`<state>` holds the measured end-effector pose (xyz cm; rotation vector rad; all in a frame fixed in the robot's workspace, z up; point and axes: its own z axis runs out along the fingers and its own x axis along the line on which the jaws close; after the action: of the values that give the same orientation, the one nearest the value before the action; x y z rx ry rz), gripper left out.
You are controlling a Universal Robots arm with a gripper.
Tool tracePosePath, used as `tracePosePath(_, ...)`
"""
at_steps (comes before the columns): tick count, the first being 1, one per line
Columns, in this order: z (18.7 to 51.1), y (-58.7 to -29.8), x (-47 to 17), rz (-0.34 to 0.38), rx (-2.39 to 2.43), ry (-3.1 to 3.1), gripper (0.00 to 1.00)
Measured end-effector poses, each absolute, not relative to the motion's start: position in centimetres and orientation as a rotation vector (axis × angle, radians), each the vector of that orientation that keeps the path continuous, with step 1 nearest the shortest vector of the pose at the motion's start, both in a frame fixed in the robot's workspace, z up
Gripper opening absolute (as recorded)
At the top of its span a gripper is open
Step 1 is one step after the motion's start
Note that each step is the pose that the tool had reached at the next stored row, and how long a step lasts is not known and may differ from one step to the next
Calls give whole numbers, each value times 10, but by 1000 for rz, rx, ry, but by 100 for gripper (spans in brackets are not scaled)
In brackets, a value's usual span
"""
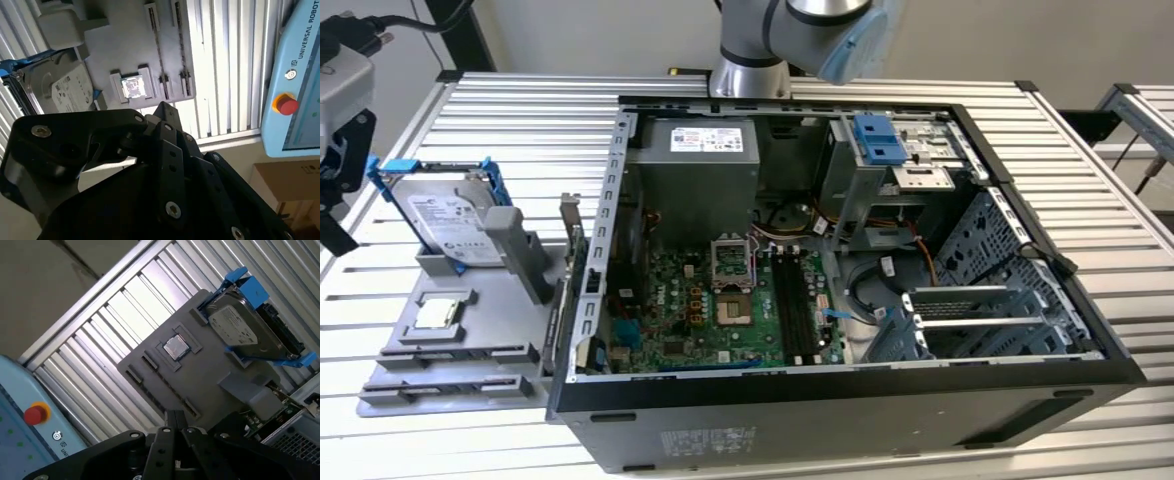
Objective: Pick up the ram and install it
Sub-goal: 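Pick up the ram and move it above insertion slot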
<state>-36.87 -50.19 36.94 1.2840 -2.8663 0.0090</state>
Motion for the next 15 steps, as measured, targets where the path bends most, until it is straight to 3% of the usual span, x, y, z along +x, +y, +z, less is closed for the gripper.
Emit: tracePosePath(15,369,-502,-369,16,1577,-2715,0)
